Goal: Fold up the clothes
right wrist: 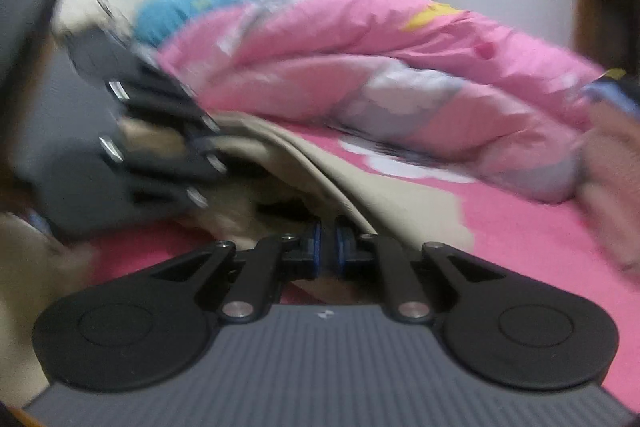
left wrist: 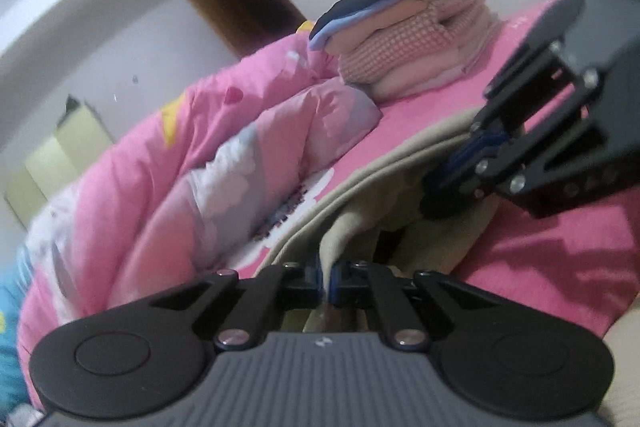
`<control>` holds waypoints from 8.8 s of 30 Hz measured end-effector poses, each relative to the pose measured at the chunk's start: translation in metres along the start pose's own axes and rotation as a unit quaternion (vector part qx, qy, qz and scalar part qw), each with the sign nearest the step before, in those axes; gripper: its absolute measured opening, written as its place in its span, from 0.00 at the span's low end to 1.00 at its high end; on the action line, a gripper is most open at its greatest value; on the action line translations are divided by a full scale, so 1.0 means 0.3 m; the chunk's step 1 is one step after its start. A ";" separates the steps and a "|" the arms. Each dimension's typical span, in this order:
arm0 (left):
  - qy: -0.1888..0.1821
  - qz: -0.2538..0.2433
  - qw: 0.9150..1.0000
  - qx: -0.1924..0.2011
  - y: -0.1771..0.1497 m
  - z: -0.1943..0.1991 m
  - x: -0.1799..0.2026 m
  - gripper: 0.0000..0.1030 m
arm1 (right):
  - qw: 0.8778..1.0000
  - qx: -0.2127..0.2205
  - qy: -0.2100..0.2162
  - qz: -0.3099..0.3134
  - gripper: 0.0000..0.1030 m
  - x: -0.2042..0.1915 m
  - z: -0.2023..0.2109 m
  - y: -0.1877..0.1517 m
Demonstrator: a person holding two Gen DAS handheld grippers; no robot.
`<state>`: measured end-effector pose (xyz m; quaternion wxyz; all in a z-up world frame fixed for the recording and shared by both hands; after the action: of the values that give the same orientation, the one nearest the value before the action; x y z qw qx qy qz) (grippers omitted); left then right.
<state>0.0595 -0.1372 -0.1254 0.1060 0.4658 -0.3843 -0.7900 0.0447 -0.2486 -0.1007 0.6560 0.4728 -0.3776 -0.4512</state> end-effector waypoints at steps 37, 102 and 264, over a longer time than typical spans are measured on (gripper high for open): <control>-0.004 -0.157 0.988 -0.002 -0.057 0.039 0.161 0.16 | 0.988 -0.050 -0.145 0.025 0.23 0.122 0.214 -0.029; 0.070 0.454 0.876 -0.145 -0.479 0.193 -0.532 0.44 | 0.994 -0.038 -0.011 -0.103 0.18 0.146 0.041 -0.081; 0.108 0.576 0.807 -0.074 -0.738 0.444 -0.637 0.46 | 0.915 -0.263 0.234 -0.198 0.07 -0.518 -0.688 0.500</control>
<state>0.0966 0.1821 -0.1207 0.6169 0.2318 -0.5083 -0.5543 0.2224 -0.0216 -0.0224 0.7236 0.4401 0.0208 -0.5313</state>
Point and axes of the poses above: each gripper's, at about its wrist camera, not at the fingertips, and z roughly against the way its jaws point, x to its right, y to its top, the point moved 2 cm from there along -z, roughly the way its jaws point, and after that the axes turned 3 degrees about x, right-handed, at the moved point
